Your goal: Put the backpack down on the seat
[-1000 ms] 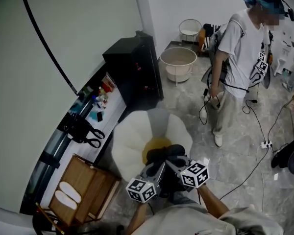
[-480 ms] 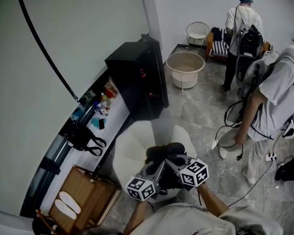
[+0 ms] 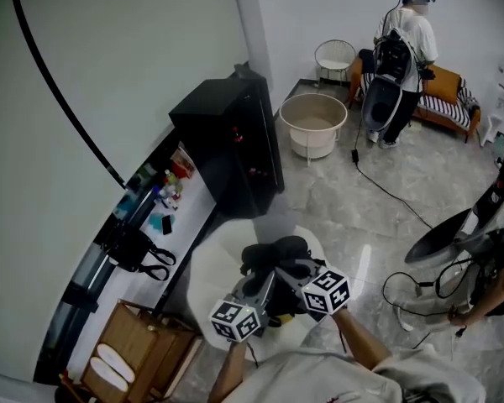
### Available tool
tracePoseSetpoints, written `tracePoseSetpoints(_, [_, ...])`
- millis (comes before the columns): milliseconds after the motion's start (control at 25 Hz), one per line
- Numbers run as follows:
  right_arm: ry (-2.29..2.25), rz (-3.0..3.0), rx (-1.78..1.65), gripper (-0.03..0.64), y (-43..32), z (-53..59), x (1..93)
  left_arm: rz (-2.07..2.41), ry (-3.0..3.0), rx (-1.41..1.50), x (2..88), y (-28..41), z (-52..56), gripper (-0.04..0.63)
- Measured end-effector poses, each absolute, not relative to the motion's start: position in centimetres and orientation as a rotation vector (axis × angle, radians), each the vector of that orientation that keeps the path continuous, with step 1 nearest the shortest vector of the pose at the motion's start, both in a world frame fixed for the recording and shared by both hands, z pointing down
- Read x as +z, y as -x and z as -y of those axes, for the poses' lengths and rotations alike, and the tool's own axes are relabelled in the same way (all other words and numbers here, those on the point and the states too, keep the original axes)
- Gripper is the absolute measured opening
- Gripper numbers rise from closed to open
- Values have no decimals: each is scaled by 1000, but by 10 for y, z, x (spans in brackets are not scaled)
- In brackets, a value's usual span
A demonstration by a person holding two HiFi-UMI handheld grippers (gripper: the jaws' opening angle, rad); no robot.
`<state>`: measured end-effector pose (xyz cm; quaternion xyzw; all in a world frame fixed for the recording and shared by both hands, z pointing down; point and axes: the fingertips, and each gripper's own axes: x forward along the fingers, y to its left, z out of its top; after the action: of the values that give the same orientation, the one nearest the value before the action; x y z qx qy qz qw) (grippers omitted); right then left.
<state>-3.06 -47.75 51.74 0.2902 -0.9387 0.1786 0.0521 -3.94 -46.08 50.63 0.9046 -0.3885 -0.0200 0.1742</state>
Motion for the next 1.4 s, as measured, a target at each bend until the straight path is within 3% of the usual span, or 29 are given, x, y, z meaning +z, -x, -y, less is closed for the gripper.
tracePoseSetpoints(1400, [-822, 2783, 677, 41, 57, 449, 566, 1090, -2458, 4, 553, 64, 433, 43])
